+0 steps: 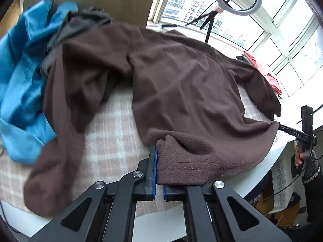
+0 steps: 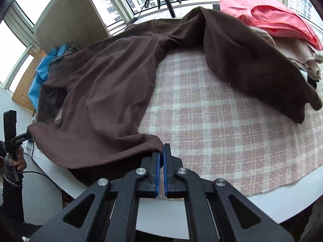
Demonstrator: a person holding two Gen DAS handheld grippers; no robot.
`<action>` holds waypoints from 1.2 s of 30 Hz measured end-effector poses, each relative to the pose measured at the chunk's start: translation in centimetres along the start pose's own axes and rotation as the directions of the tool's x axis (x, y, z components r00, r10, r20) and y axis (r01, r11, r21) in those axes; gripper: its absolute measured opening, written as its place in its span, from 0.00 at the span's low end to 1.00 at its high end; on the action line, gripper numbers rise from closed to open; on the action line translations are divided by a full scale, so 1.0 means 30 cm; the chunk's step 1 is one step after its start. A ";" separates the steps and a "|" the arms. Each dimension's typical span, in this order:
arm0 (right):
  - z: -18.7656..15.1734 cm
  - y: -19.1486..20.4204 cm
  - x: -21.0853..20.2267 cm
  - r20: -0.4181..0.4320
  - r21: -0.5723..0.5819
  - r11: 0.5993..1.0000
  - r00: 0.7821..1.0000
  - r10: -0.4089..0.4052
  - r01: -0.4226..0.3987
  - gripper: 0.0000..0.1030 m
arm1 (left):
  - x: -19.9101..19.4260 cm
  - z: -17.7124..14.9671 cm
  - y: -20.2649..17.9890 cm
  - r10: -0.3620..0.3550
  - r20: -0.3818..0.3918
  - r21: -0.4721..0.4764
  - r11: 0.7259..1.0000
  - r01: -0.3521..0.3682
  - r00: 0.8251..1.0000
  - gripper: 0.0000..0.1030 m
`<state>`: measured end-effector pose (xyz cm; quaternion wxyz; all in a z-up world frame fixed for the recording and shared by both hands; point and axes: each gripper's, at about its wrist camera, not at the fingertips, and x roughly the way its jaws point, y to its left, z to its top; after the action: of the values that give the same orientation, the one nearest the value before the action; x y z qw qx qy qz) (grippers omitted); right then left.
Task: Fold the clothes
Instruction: 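Grasp the hem with the left gripper while the right gripper holds the other hem corner, then lay the brown garment flat on the table and release both grippers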
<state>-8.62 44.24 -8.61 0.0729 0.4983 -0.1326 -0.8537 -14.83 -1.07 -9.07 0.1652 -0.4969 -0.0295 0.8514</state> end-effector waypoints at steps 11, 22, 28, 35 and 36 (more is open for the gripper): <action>-0.134 0.152 -0.241 0.032 -0.087 0.993 0.997 -0.074 0.077 0.02 | -0.060 -0.255 0.068 0.010 -0.266 0.073 0.997 0.009 0.964 0.03; -0.432 0.039 0.006 -0.150 0.112 0.988 0.984 -0.091 0.108 0.02 | 0.156 -0.372 0.178 -0.075 -0.386 -0.020 0.997 0.073 0.919 0.03; 0.012 0.052 -0.004 -0.010 0.017 0.992 0.992 -0.124 0.124 0.02 | 0.133 0.169 0.101 0.027 -0.170 0.086 0.996 -0.012 0.985 0.03; 0.720 0.281 -0.486 0.355 -0.170 0.955 0.919 -0.171 0.244 0.02 | -0.457 0.764 -0.033 0.081 0.244 0.134 0.984 -0.116 0.966 0.03; 0.710 0.296 -0.546 0.373 -0.189 0.950 0.913 -0.164 0.248 0.02 | -0.537 0.757 -0.054 0.075 0.275 0.159 0.980 -0.123 0.958 0.03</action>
<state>-19.16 43.23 17.63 0.0147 0.3364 0.0110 -0.9415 -26.58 -1.96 16.22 0.1595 -0.3617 0.0481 0.9173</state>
